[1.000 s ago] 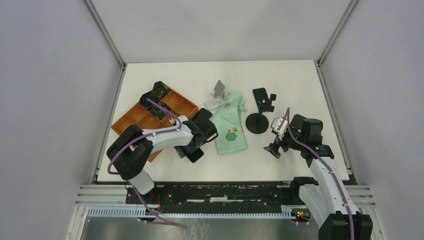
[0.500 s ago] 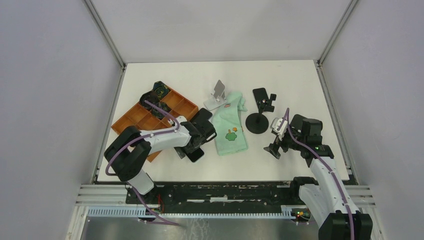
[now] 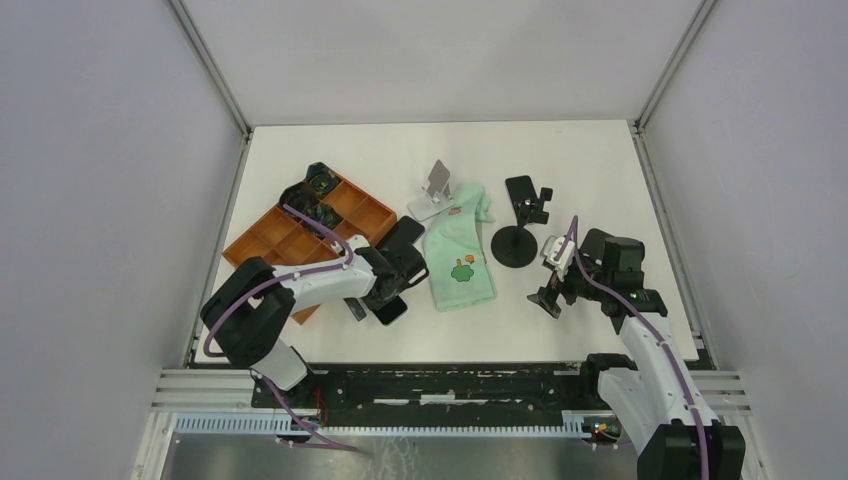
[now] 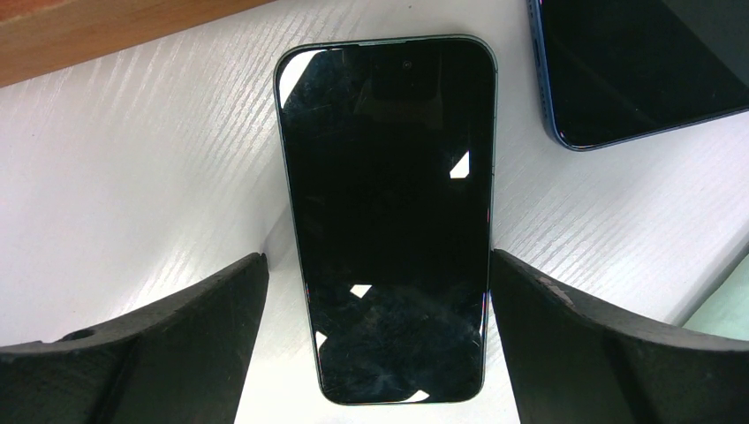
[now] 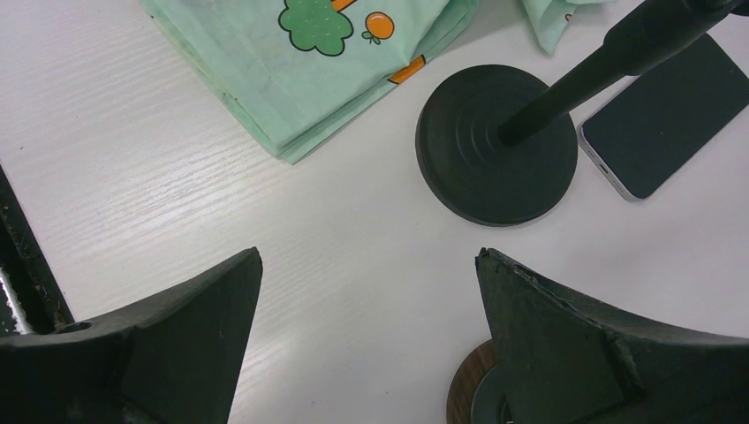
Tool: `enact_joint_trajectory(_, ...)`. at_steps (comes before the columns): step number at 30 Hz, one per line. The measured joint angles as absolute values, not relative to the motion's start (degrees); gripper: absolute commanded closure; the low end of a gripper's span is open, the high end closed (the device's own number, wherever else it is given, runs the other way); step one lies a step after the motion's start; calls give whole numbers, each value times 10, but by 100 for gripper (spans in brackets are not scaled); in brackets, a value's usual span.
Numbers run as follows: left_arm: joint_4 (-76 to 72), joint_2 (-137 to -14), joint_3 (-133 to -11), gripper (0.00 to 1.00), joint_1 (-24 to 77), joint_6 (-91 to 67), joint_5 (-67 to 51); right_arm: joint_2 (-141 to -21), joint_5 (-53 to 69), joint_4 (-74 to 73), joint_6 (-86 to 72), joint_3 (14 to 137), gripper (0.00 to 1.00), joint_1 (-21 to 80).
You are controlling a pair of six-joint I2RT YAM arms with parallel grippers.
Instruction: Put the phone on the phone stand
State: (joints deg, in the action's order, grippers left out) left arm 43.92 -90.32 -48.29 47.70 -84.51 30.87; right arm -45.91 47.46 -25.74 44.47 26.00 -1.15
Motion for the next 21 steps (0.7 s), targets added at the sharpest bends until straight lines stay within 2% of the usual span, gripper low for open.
enact_joint_trajectory(21, 425, -863, -446, 0, 477, -811, 295, -441, 479, -258, 445, 260, 2, -11)
